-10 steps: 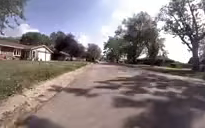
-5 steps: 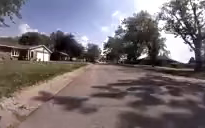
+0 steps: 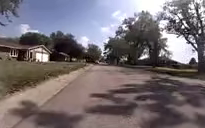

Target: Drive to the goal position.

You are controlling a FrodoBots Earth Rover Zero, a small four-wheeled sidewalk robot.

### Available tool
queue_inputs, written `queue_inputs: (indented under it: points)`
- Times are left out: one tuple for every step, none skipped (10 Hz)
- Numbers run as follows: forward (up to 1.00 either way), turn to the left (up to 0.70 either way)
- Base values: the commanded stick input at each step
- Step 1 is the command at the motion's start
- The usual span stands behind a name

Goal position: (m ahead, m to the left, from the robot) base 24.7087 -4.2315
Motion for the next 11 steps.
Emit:
queue_inputs:
  points:
    - [1.00,0.15]
    - [1.00,0.06]
    - [1.00,0.02]
    - [1.00,0.03]
    - [1.00,0.02]
    - [1.00,0.02]
    - [1.00,0.02]
    - [1.00,0.02]
    - [1.00,0.03]
    - [1.00,0.03]
    - [1.00,0.02]
